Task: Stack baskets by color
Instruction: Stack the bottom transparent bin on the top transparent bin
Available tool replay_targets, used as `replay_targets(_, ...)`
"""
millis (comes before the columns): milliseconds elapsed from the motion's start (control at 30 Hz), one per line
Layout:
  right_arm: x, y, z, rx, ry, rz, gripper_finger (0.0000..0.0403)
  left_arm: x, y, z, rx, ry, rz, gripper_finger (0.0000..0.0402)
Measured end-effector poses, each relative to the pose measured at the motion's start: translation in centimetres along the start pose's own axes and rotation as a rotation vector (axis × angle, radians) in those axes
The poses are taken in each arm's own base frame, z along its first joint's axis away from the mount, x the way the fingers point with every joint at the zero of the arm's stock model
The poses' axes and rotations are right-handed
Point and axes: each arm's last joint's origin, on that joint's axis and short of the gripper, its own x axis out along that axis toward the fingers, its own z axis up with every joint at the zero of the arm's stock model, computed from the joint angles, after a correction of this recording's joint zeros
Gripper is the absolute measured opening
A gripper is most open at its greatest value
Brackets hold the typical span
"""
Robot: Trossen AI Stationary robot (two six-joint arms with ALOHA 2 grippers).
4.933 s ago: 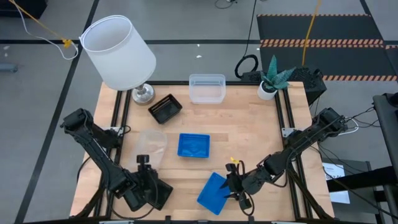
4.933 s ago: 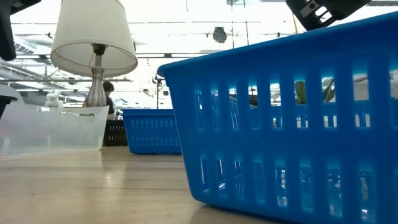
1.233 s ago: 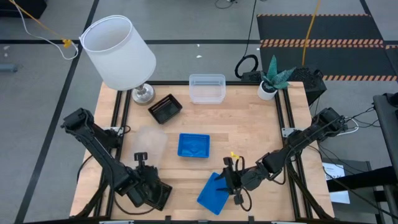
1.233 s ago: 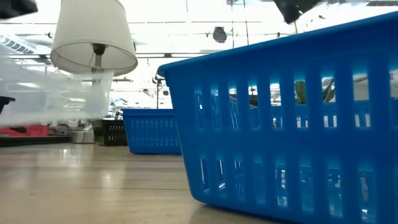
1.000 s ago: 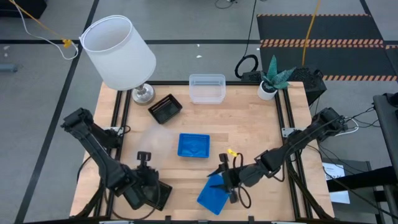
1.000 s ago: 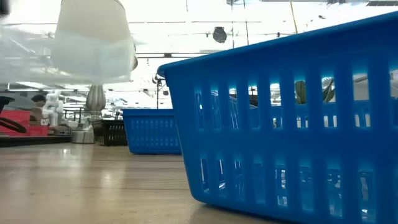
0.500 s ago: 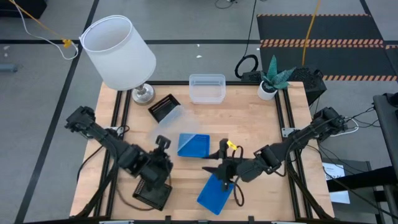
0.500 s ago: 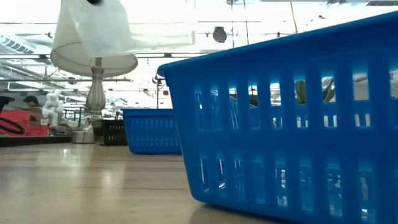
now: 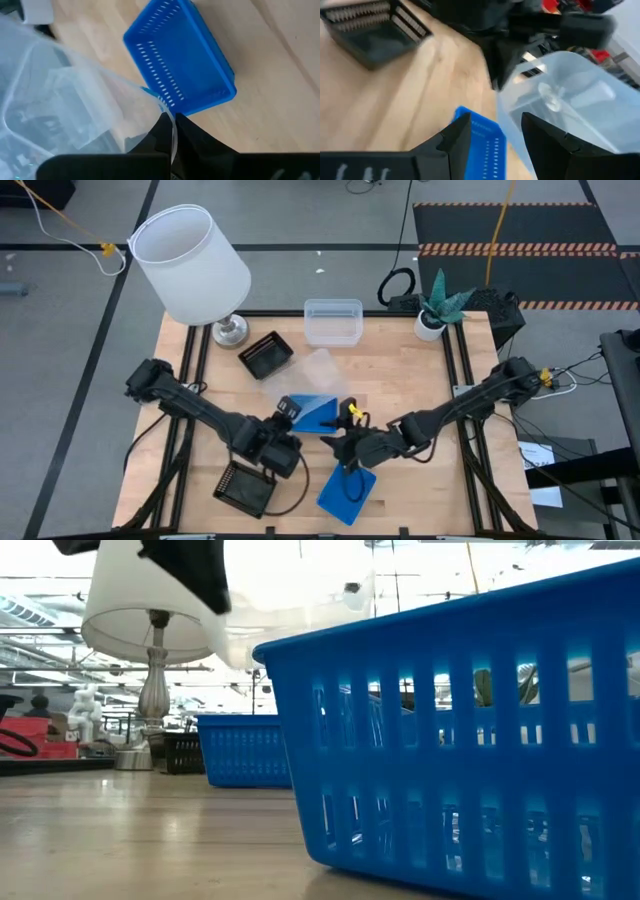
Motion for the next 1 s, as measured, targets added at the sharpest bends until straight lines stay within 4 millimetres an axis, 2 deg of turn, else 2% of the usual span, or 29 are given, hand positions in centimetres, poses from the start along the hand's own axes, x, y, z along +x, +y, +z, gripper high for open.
replay_targets(233, 1.9, 0.0, -1.1, -0.053, 0.067, -0.025, 0.0168, 1.1, -0.7, 0.8, 0.164, 0.025, -0.013, 0.0005)
replay_targets(700, 1.9, -0.4, -3.0, -0.097, 0.249, -0.091, 0.0168, 0.4, -1.0, 1.4, 0.194, -0.048, 0.015, 0.0014)
replay_targets(867, 1.8, -0.4, -3.3, -0.123, 0.272, -0.085, 0.0168, 0.3, -0.9, 1.6, 0.223, -0.065, 0.027, 0.0005)
replay_targets(1000, 1.8, -0.5, -3.3, -0.128, 0.277, -0.091, 0.0157, 0.3, -0.7, 1.5, 0.221, -0.039, 0.086, 0.0015)
